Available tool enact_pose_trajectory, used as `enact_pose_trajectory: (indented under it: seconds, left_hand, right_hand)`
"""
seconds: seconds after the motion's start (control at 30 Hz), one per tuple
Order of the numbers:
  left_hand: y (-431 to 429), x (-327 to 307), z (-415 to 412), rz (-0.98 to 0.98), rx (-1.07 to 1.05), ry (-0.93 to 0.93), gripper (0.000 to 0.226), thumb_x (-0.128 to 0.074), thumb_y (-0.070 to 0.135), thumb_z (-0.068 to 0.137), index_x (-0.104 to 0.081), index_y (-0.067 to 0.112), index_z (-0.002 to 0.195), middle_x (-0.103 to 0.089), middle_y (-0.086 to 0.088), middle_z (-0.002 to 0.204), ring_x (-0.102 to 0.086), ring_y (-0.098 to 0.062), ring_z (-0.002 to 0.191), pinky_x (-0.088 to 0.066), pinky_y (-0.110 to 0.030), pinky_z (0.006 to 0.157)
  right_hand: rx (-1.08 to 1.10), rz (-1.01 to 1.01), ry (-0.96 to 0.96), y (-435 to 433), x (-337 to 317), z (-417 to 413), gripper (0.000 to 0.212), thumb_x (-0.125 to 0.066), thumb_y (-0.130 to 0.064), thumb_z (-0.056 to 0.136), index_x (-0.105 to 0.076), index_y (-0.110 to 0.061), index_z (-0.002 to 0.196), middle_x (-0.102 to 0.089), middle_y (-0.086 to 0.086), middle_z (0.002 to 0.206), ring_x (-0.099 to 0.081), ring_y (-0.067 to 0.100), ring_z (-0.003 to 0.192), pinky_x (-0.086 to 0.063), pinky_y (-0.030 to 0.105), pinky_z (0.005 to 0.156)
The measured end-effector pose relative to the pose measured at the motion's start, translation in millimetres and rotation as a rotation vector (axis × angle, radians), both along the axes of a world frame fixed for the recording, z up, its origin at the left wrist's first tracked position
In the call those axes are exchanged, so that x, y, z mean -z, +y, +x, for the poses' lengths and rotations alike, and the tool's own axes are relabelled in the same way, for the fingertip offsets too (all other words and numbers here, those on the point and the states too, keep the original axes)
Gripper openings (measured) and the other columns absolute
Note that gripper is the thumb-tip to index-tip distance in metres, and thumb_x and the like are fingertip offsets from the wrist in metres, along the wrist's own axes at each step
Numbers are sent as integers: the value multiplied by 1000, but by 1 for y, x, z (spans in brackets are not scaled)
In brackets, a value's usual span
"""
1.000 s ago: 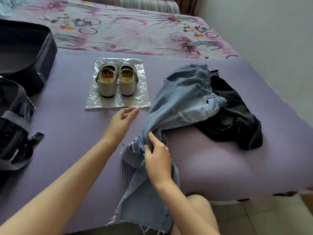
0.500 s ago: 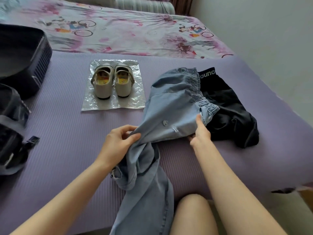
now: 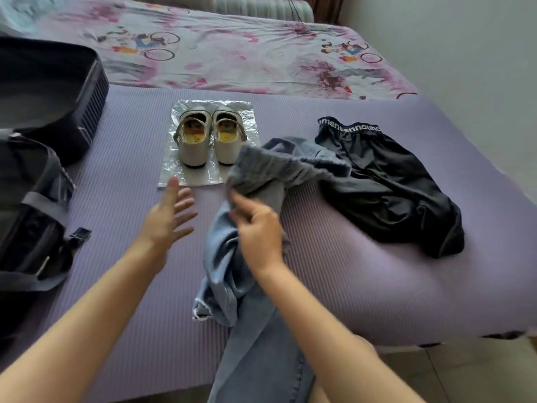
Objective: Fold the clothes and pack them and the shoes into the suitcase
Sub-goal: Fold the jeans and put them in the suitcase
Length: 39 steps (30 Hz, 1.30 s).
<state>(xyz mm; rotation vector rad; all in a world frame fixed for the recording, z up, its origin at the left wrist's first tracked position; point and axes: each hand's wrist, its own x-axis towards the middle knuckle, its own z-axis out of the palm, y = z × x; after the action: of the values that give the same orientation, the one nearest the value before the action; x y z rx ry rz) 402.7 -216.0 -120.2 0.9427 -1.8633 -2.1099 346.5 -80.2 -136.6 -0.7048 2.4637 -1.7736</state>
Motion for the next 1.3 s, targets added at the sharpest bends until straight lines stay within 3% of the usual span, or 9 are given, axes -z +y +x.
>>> enact_pose_trajectory:
  seconds: [0.13,0.27,0.4,0.53,0.67,0.77,0.9,1.07,1.3]
  left_hand:
    - [-27,-9,9,4,6,-52,83,-40,83,71,-48,25,130,-58,-1,123,-55,-23,115,-42,-46,100]
    - [-35,-13,16,-236,201,-121,98,-62,85,38,-56,31,120,-64,8,112,-58,-9,107,-47,-35,91]
    - [-21,-7,16,-311,378,-127,58,-78,46,68,-60,28,121,-66,12,103,-57,6,94,-45,-12,76]
    - [-19,-4,20,-362,429,-162,67,-82,53,58,-60,35,119,-66,11,112,-58,-6,108,-46,-30,97]
    - [-11,-1,18,-552,420,-176,62,-82,48,58,-59,36,114,-67,11,101,-62,-6,96,-48,-27,89]
    - [-14,11,19,-681,291,-129,34,-73,40,76,-65,29,107,-68,6,98,-63,-14,95,-51,-38,86]
    - [-26,14,33,-650,152,-53,9,-65,34,85,-67,32,94,-69,8,87,-63,-12,89,-50,-29,77]
    - [-43,18,58,-536,-49,-31,7,-61,29,89,-67,27,90,-69,7,81,-66,-14,84,-53,-35,76]
    - [-56,15,101,-668,-257,-175,33,-55,26,93,-57,17,124,-68,-14,103,-61,-32,97,-46,-40,82]
  right_hand:
    - [-287,458,400,-19,18,39,36,-57,-9,79,-73,-28,105,-67,7,81,-59,33,80,-40,38,80]
    - [-319,566,399,-18,21,75,36,-55,-14,78,-68,-23,111,-64,7,101,-54,32,102,-35,46,103]
    - [-159,224,156,13,7,90,26,-55,-16,86,-71,-20,107,-64,-3,116,-55,12,113,-40,30,103]
    - [303,-86,-216,42,-3,24,22,-59,-8,89,-66,-16,108,-67,2,111,-61,2,91,-45,15,85]
    - [526,-92,-610,58,24,-70,69,-69,-41,81,-42,-10,137,-50,8,133,-51,19,107,-40,31,95]
    - [565,-166,-835,57,48,-111,93,-80,-61,48,-47,-11,119,-58,6,113,-59,23,93,-49,35,83]
    - [532,-121,-819,36,34,-115,47,-81,-18,72,-58,2,108,-62,10,105,-57,20,77,-43,20,50]
    - [284,-191,-557,-32,-31,-98,14,-73,-16,81,-64,-10,89,-65,4,80,-63,20,78,-52,26,65]
    - [-239,88,-357,-162,-84,-45,44,-60,-38,90,-65,-5,119,-67,6,115,-61,16,104,-50,32,82]
